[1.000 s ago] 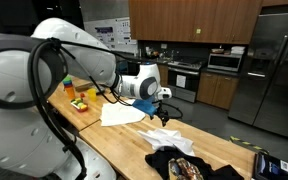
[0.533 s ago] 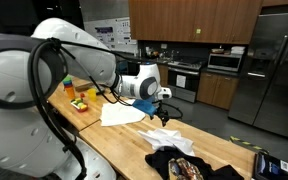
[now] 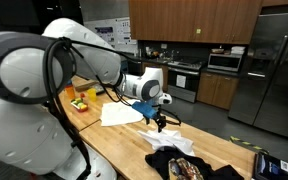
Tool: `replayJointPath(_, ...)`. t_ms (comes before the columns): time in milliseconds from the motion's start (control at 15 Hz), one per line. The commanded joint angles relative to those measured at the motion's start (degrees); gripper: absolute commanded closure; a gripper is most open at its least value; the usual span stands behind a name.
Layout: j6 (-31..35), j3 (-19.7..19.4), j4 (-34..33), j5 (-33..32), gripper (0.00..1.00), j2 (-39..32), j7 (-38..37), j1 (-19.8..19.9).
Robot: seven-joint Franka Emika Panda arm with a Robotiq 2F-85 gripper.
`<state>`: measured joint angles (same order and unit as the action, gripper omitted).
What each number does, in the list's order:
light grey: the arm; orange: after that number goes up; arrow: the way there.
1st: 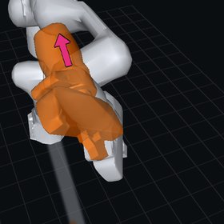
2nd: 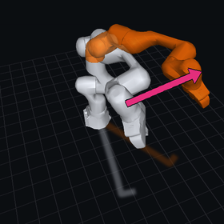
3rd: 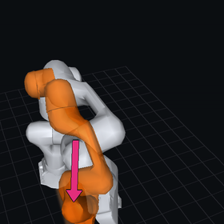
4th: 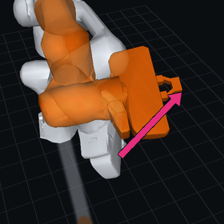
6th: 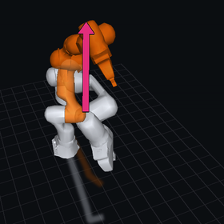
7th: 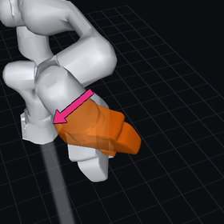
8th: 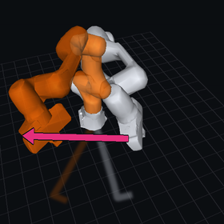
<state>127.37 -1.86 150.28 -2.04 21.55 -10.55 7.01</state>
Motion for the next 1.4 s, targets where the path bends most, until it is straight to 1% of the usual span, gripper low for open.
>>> replayJointPath(0,-0.1,-1.1,-1.7,2.3,0.00,-6.5,-4.1,1.1)
replayJointPath(67,1.5,-1.6,-0.9,3.7,0.00,-7.6,-4.8,1.1)
replayJointPath(200,6.4,-1.8,-0.1,4.3,0.00,-10.4,-7.4,1.4)
replayJointPath(267,9.7,-1.7,0.3,4.6,0.00,-12.2,-9.1,1.3)
replayJointPath(400,14.1,-1.1,0.7,4.0,0.00,-15.3,-12.4,1.0)
replayJointPath(667,18.5,-0.4,0.6,2.9,0.00,-20.5,-17.3,-0.4)
replayJointPath(733,19.8,-0.3,0.8,3.3,0.25,-21.3,-17.4,-1.1)
replayJointPath(800,21.3,-0.3,1.0,3.0,0.27,-22.0,-17.8,-1.6)
replayJointPath(933,22.7,-0.3,1.0,2.9,0.40,-22.9,-18.6,-2.7)
replayJointPath(1067,23.4,-0.5,0.8,2.5,0.57,-23.5,-18.7,-3.5)
replayJointPath(1333,24.5,-0.6,0.6,2.7,0.86,-23.7,-18.2,-4.5)
